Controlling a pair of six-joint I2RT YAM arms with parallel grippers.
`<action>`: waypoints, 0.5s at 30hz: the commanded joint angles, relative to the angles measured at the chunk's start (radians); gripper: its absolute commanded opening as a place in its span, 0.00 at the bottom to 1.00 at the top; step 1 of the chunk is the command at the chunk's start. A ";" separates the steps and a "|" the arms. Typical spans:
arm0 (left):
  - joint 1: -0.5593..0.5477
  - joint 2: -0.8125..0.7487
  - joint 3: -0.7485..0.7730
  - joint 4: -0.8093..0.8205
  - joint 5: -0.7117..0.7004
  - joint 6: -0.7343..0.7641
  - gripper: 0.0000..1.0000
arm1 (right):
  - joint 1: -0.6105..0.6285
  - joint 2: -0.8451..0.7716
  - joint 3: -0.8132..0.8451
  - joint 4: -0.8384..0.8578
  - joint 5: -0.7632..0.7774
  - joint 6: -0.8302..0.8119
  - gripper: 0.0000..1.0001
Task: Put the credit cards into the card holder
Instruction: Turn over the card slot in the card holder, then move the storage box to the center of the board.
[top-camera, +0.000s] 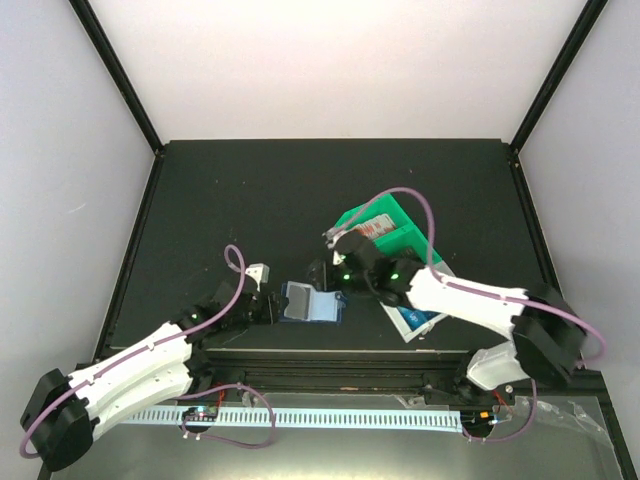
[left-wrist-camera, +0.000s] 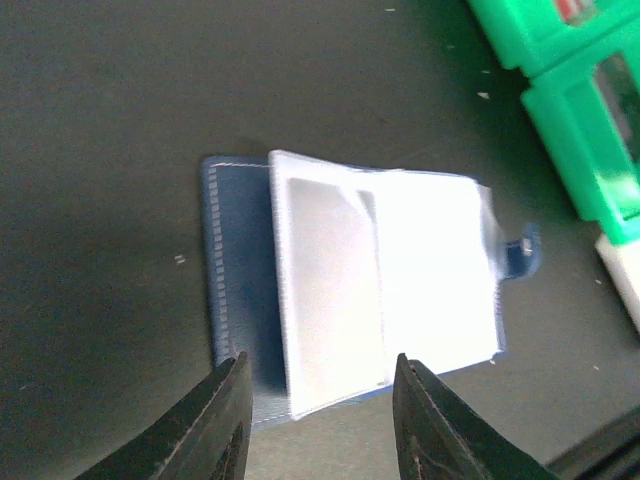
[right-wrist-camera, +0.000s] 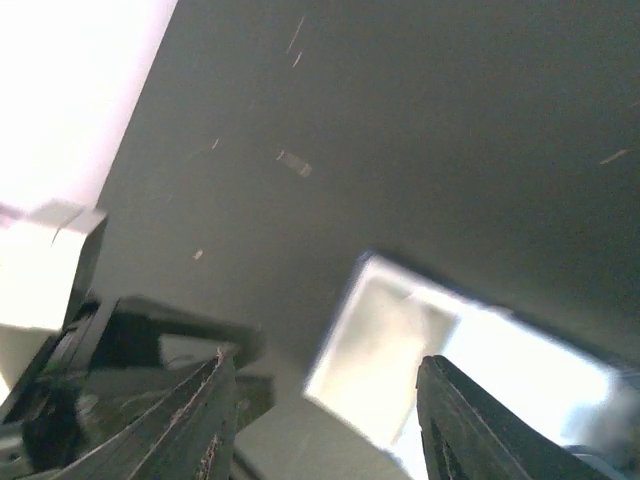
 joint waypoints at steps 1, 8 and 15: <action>0.008 0.002 0.064 0.088 0.126 0.073 0.46 | -0.080 -0.137 0.001 -0.252 0.219 -0.179 0.51; 0.006 0.039 0.075 0.187 0.249 0.089 0.58 | -0.218 -0.219 0.026 -0.507 0.355 -0.362 0.53; 0.006 0.107 0.075 0.251 0.311 0.060 0.65 | -0.283 -0.185 0.043 -0.627 0.432 -0.378 0.54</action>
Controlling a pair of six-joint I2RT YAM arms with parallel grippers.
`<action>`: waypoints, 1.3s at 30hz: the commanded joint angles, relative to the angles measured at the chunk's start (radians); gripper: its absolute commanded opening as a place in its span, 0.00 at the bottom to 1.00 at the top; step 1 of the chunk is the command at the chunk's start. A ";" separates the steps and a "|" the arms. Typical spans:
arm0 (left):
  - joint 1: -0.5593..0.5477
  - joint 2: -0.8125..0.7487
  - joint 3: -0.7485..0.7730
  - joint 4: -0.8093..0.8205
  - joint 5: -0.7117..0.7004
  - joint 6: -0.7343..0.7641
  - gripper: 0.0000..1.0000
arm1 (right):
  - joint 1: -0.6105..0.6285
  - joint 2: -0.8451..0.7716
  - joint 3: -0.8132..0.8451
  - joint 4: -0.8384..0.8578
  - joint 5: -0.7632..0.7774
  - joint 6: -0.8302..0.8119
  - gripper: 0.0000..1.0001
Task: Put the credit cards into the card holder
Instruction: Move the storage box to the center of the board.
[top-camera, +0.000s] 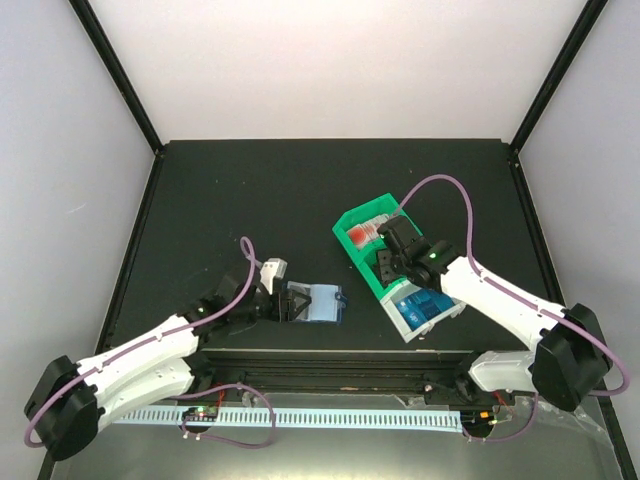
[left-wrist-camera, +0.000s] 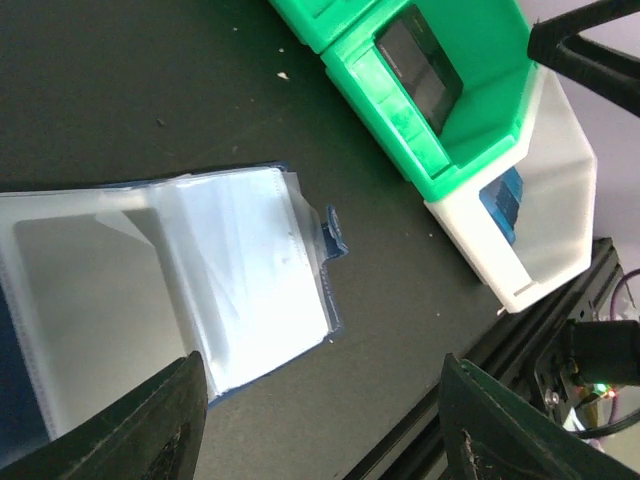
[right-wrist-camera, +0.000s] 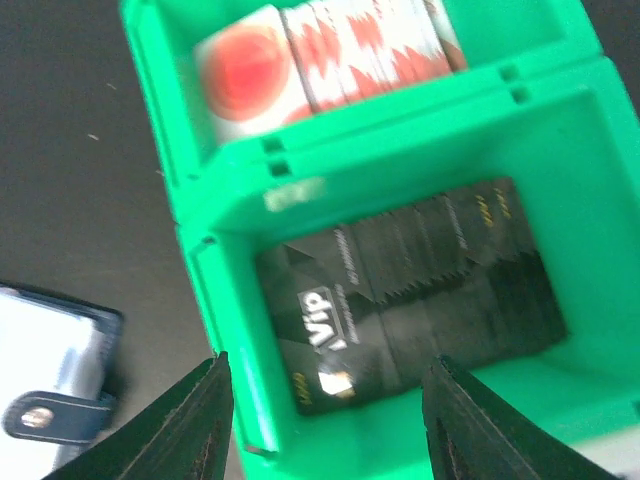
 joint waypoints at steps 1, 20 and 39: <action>0.006 0.032 0.034 0.076 0.068 -0.010 0.66 | -0.011 -0.012 0.031 -0.132 0.087 -0.013 0.54; -0.149 0.417 0.085 0.394 0.055 -0.220 0.65 | -0.017 -0.106 -0.248 -0.143 0.063 0.322 0.40; -0.169 0.677 0.250 0.429 0.063 -0.207 0.65 | -0.162 0.089 -0.141 0.086 0.027 0.184 0.47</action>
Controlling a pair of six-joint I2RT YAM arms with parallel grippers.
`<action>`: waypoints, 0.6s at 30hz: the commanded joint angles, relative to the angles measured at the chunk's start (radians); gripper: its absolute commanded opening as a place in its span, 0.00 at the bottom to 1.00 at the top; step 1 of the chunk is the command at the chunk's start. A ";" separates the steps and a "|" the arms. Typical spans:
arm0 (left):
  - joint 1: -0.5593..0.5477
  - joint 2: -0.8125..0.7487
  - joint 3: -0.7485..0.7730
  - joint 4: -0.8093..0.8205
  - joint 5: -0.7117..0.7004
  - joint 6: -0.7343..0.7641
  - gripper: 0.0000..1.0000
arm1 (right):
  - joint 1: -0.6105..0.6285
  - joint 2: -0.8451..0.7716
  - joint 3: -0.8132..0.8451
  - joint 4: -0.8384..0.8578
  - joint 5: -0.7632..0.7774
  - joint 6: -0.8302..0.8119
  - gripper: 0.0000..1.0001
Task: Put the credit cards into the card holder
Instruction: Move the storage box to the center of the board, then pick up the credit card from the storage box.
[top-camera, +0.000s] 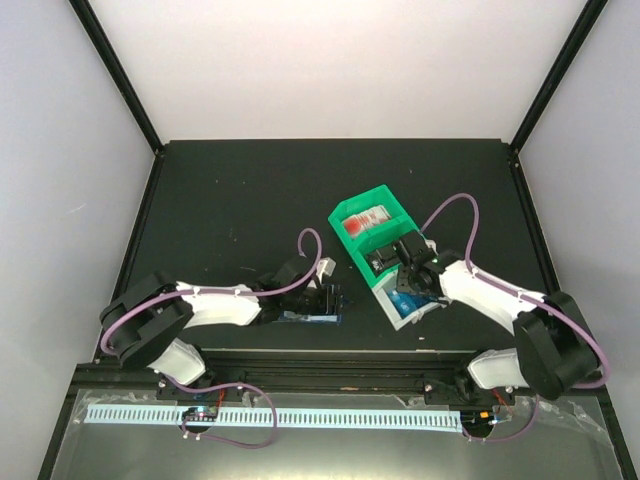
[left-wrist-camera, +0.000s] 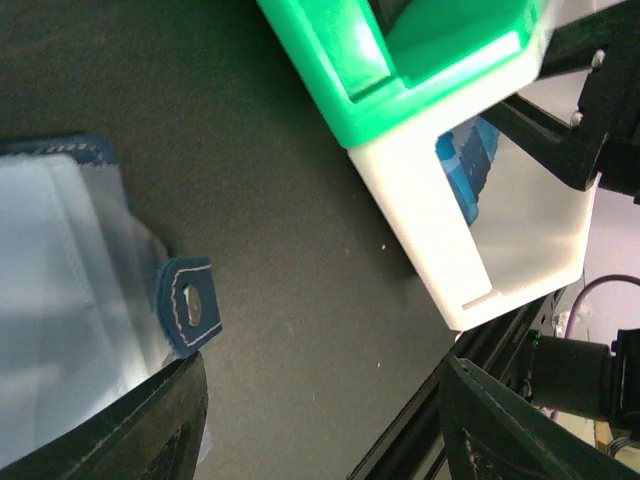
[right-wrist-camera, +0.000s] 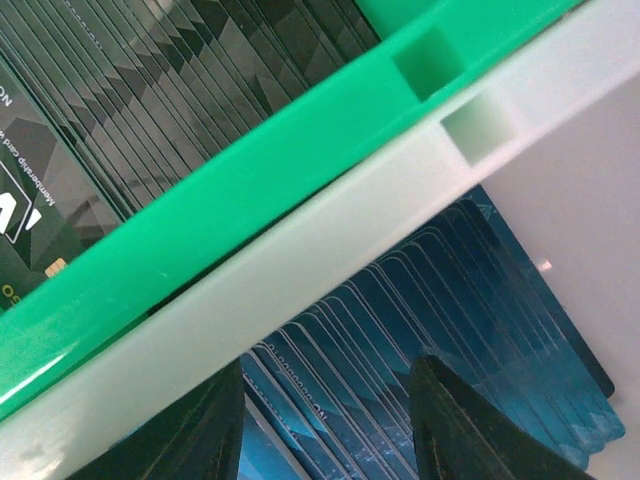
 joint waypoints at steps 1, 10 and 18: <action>-0.006 0.050 0.078 0.027 -0.015 0.006 0.65 | -0.021 0.056 0.077 0.107 0.001 -0.045 0.47; -0.006 0.139 0.153 0.050 -0.017 -0.012 0.62 | -0.023 0.011 0.089 0.034 -0.171 -0.128 0.39; -0.041 0.190 0.187 0.058 -0.036 -0.042 0.51 | -0.021 0.039 0.042 0.037 -0.225 -0.130 0.29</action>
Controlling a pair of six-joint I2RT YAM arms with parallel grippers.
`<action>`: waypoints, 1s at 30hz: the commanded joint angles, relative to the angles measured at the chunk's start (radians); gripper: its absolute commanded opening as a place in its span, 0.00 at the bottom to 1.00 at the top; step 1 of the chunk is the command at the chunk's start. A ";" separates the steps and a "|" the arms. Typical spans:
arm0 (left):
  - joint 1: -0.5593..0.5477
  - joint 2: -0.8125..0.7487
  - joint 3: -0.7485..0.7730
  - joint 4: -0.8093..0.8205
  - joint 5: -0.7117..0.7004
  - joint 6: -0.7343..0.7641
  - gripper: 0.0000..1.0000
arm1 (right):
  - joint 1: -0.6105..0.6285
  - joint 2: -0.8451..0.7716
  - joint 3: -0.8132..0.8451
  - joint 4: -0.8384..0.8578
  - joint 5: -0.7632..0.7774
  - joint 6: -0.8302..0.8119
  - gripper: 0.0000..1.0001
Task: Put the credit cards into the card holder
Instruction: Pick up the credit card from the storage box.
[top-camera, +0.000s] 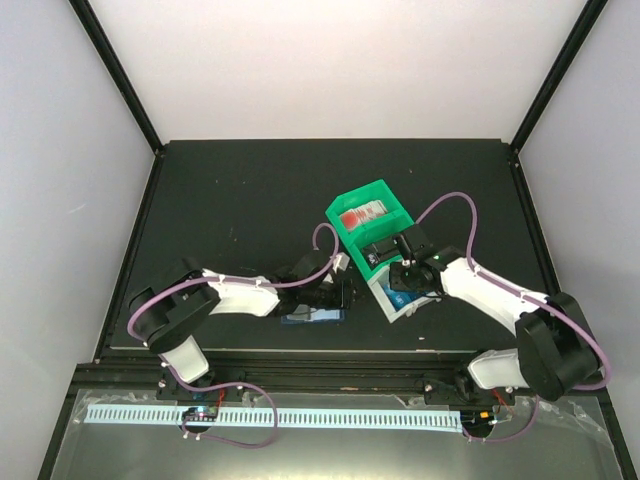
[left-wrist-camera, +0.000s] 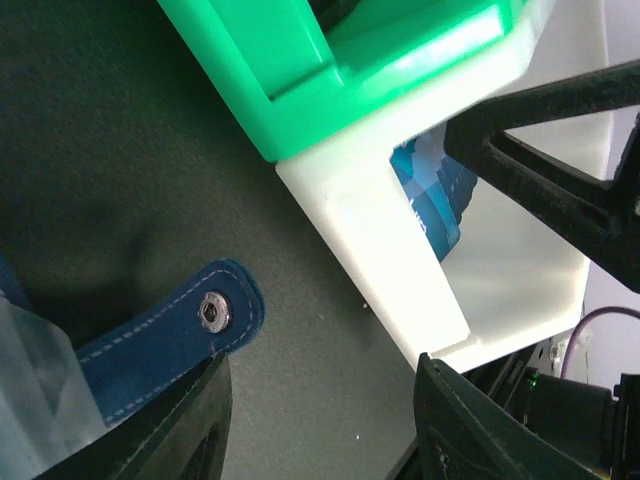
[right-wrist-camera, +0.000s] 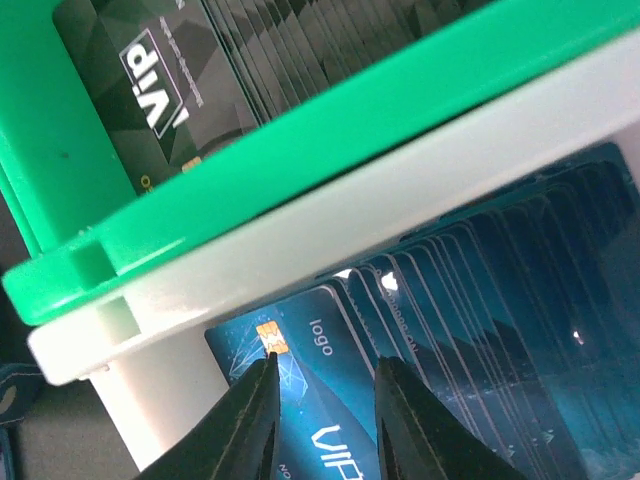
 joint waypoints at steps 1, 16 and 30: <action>-0.031 0.021 0.042 0.030 -0.034 -0.024 0.51 | -0.005 0.023 -0.020 -0.005 -0.035 -0.016 0.30; -0.075 -0.006 0.056 0.019 -0.047 -0.013 0.29 | -0.005 0.073 -0.026 0.017 -0.050 -0.025 0.28; -0.133 0.055 0.175 -0.165 -0.169 0.068 0.27 | -0.005 -0.018 -0.046 0.013 -0.194 -0.024 0.25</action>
